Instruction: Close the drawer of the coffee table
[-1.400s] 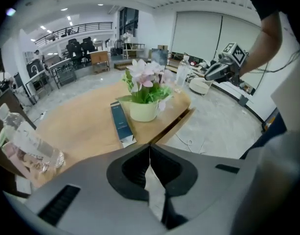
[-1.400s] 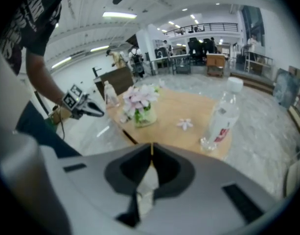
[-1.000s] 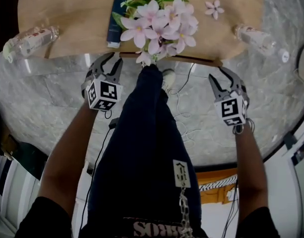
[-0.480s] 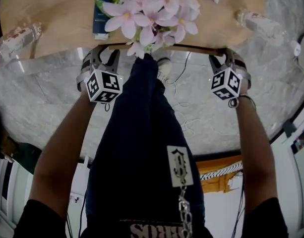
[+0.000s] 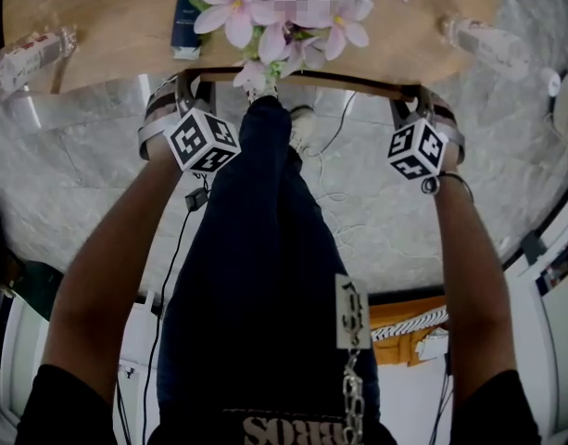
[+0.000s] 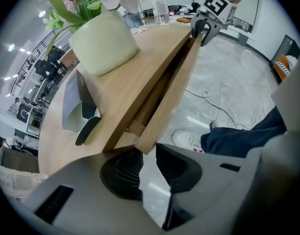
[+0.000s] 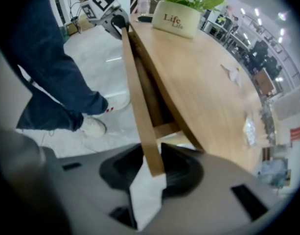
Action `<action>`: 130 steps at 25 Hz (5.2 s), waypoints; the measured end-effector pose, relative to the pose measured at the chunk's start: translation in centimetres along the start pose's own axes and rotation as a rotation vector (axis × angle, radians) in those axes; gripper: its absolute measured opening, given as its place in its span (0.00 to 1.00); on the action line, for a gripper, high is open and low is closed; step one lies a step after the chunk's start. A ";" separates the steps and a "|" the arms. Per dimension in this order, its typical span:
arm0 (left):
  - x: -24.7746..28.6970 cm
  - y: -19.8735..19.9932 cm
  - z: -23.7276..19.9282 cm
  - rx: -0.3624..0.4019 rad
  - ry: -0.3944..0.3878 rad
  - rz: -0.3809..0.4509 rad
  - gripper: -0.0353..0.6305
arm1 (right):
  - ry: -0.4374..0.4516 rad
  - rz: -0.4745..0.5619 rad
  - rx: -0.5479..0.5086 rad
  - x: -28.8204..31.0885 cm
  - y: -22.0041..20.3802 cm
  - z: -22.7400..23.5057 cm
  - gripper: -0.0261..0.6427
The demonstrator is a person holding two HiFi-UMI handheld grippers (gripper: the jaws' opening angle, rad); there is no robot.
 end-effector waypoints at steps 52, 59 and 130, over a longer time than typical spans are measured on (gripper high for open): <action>-3.3 -2.5 6.1 -0.178 -0.103 -0.089 0.29 | 0.152 0.043 0.006 -1.2 -2.5 -7.5 0.22; -4.0 -3.3 7.6 -0.176 -0.114 -0.088 0.29 | 0.164 0.032 0.005 -1.4 -3.0 -9.0 0.22; -27.4 6.3 -9.6 -0.758 -0.031 0.522 0.09 | -0.290 0.571 0.591 -31.1 3.5 0.6 0.10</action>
Point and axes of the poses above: the fingertips, and each gripper's own axes: x forward along the fingers, z to its right, y out of its top, the point moved 7 cm from there along -x, backward along the fingers, and after that the axes turned 4 degrees about y, right-handed, at the moved point
